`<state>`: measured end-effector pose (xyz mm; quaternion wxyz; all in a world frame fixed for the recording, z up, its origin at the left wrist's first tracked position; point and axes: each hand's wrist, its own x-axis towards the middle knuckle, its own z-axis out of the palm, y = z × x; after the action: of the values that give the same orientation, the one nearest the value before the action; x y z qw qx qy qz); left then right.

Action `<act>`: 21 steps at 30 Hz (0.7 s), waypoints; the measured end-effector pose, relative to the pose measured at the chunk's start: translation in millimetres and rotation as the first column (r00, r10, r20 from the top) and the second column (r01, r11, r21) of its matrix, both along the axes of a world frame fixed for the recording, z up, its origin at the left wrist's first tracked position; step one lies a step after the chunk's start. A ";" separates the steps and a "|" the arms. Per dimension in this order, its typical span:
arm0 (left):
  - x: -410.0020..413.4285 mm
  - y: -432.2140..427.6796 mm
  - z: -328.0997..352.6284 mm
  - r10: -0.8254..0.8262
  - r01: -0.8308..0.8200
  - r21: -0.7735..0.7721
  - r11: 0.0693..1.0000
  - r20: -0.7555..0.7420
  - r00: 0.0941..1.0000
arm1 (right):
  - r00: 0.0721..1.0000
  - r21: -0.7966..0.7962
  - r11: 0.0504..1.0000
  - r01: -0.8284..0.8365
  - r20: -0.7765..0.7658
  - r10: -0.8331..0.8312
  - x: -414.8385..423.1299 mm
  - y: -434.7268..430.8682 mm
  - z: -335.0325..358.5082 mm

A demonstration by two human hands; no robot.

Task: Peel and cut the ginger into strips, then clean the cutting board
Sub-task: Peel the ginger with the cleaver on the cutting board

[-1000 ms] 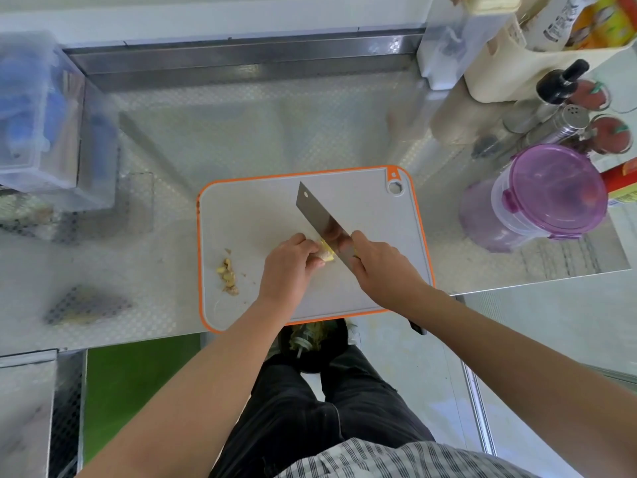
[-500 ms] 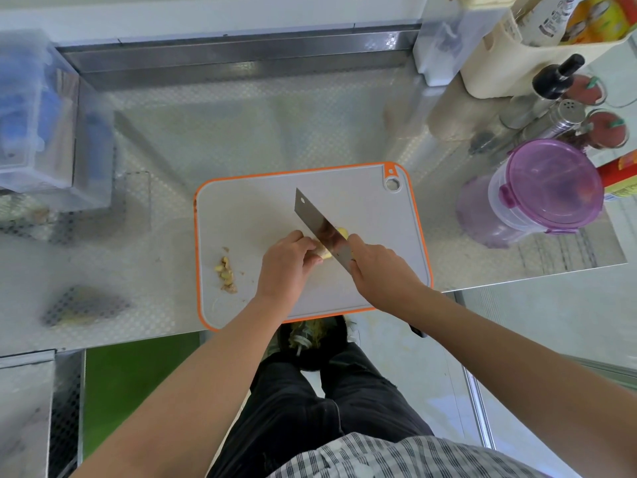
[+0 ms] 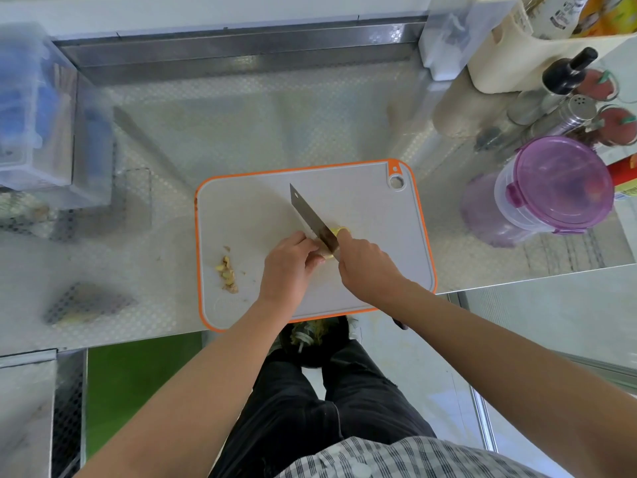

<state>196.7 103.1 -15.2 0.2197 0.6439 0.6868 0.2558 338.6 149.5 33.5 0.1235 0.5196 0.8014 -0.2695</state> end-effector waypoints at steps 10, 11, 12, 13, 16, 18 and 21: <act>-1.0 0.9 3.0 -0.017 0.017 -0.005 1.000 -0.015 1.000 | 0.994 0.018 0.998 0.054 -0.092 -0.052 3.9 0.0 -13.9; -1.3 0.6 3.2 -0.017 0.017 -0.006 1.000 -0.020 1.000 | 0.990 0.019 0.998 0.067 -0.128 -0.064 7.0 1.7 -11.2; -1.7 0.4 2.9 -0.018 0.018 -0.005 1.000 -0.028 0.999 | 0.984 0.029 0.996 0.081 -0.161 -0.075 10.1 3.0 -7.2; -1.7 -0.2 2.4 -0.018 0.018 -0.003 1.000 -0.038 0.999 | 0.978 0.043 0.995 0.090 -0.190 -0.080 14.0 3.4 -2.2; -2.2 -0.8 1.1 -0.004 0.004 -0.007 1.000 -0.057 0.998 | 0.981 0.071 0.996 0.059 -0.187 -0.045 22.4 2.9 13.5; -2.5 -0.6 1.0 0.000 -0.001 -0.010 1.000 -0.060 0.998 | 0.992 0.068 0.998 0.002 -0.127 0.007 24.8 -0.2 20.9; -2.5 0.5 0.5 0.008 -0.008 -0.013 1.000 -0.047 0.999 | 0.997 0.055 0.998 -0.045 -0.063 0.048 24.5 -5.5 23.9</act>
<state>194.2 103.6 -14.7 0.2068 0.6454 0.6962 0.2367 363.0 144.0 57.4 0.0899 0.4950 0.8236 -0.2617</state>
